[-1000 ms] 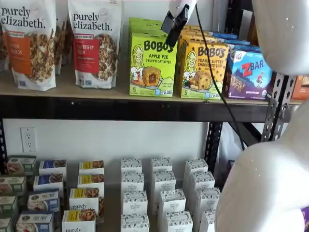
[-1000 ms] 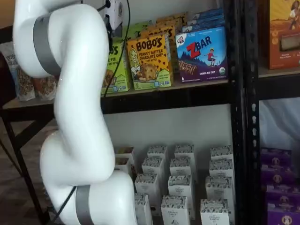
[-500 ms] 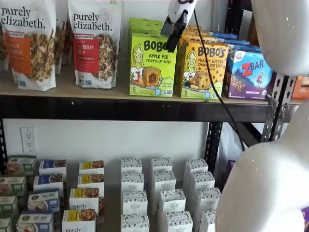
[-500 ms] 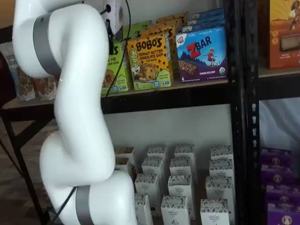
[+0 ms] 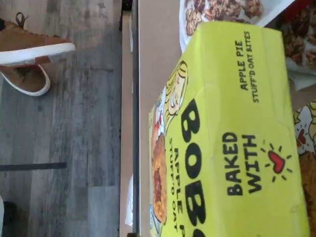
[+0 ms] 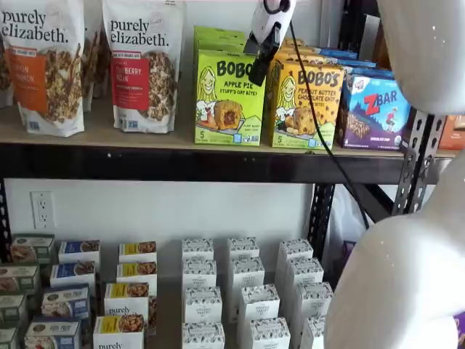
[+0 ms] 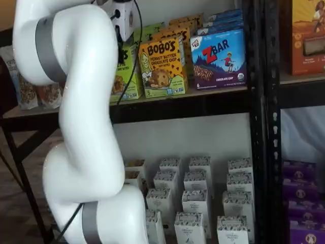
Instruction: Pick the green box on the top shelf, the fourth from the left
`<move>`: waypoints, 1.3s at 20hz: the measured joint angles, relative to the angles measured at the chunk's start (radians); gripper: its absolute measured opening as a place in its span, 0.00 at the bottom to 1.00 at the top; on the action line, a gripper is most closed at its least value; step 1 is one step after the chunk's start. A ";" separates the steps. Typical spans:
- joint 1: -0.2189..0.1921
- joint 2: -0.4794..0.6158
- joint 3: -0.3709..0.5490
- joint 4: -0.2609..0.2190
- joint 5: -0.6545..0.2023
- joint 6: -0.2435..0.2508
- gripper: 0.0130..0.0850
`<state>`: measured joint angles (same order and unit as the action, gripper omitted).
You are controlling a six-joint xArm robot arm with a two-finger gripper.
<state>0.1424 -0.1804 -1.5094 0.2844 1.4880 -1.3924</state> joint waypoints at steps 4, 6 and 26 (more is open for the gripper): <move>0.008 0.001 0.006 -0.021 0.004 0.004 1.00; 0.011 -0.001 0.013 -0.030 0.003 0.006 1.00; 0.032 -0.012 0.026 -0.048 0.011 0.024 1.00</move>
<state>0.1741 -0.1924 -1.4832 0.2364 1.4993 -1.3687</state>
